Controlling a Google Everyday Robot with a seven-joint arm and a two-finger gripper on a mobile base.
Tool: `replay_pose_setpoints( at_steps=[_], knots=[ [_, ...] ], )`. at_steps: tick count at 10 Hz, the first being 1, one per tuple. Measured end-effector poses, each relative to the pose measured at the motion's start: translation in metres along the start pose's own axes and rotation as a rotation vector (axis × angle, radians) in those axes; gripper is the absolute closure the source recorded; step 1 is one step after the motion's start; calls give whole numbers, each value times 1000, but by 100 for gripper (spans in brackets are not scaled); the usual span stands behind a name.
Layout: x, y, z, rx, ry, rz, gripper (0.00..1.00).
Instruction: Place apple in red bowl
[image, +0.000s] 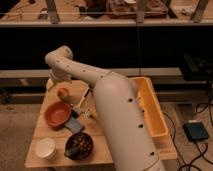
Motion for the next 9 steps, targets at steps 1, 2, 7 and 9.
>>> replay_pose_setpoints(
  at_steps=[1, 2, 7, 9],
  knots=[
    [-1, 0, 3, 3, -6, 2, 20],
    [-2, -1, 9, 6, -14, 6, 20],
    [-11, -4, 28, 13, -52, 18, 20],
    [-13, -4, 31, 6, -65, 24, 20]
  ],
)
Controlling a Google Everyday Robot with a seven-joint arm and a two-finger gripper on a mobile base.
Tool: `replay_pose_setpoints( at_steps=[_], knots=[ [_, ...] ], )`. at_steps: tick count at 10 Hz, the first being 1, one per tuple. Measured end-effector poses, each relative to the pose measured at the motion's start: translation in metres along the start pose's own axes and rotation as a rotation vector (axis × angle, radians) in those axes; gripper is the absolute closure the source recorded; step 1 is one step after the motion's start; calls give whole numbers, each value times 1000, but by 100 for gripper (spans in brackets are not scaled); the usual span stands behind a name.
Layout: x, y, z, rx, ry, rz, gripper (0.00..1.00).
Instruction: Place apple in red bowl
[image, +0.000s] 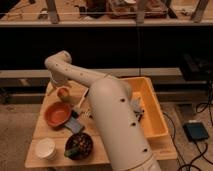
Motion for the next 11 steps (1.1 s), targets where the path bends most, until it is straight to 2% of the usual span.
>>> replay_pose_setpoints(
  at_steps=[7, 9, 10, 11],
  knots=[
    [-8, 3, 8, -21, -29, 21, 20],
    [-9, 5, 7, -40, -28, 30, 20],
    [-9, 6, 7, -44, -28, 33, 22],
    [-9, 5, 6, -46, -28, 35, 30]
  ],
)
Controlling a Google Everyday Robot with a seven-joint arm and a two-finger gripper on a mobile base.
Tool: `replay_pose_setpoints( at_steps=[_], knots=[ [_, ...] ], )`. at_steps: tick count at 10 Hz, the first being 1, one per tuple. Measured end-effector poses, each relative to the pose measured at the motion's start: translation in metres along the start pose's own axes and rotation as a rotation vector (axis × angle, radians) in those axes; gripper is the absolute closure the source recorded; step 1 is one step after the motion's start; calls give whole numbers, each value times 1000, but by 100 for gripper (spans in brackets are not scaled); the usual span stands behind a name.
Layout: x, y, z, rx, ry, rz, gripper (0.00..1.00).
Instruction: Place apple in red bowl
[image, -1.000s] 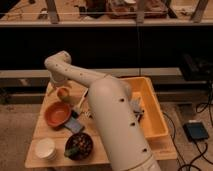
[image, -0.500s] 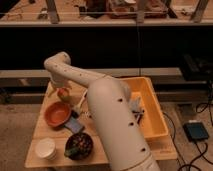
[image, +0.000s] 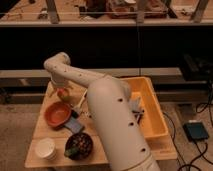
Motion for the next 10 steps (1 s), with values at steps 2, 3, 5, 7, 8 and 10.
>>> replay_pose_setpoints(
  at_steps=[2, 3, 5, 7, 8, 10],
  knots=[
    [0, 0, 0, -7, 2, 2, 41],
    [0, 0, -1, -8, 3, 4, 42],
    [-1, 0, -2, -10, 5, 8, 42],
    [-1, 1, -4, -11, 8, 11, 42],
    [-1, 1, -4, -13, 8, 11, 42],
    [0, 1, -5, -15, 14, 12, 42]
  ],
)
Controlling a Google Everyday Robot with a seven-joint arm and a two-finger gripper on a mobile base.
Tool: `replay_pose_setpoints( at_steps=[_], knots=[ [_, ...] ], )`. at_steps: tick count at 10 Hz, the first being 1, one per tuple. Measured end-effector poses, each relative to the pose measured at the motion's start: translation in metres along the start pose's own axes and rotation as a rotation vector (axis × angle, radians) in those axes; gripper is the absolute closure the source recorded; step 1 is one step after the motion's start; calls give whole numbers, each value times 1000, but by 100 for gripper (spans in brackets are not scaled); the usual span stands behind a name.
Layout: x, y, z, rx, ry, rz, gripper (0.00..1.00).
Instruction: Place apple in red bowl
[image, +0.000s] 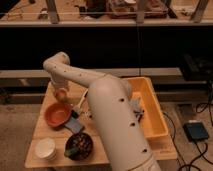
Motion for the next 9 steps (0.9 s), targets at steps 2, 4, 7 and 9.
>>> replay_pose_setpoints(
  at_steps=[2, 4, 7, 9],
  knots=[
    [1, 0, -2, 0, 5, -3, 42],
    [2, -4, -1, 5, 5, -15, 42],
    [3, -10, 2, 11, 4, -34, 42],
    [4, -16, 4, 12, 1, -45, 42]
  ],
)
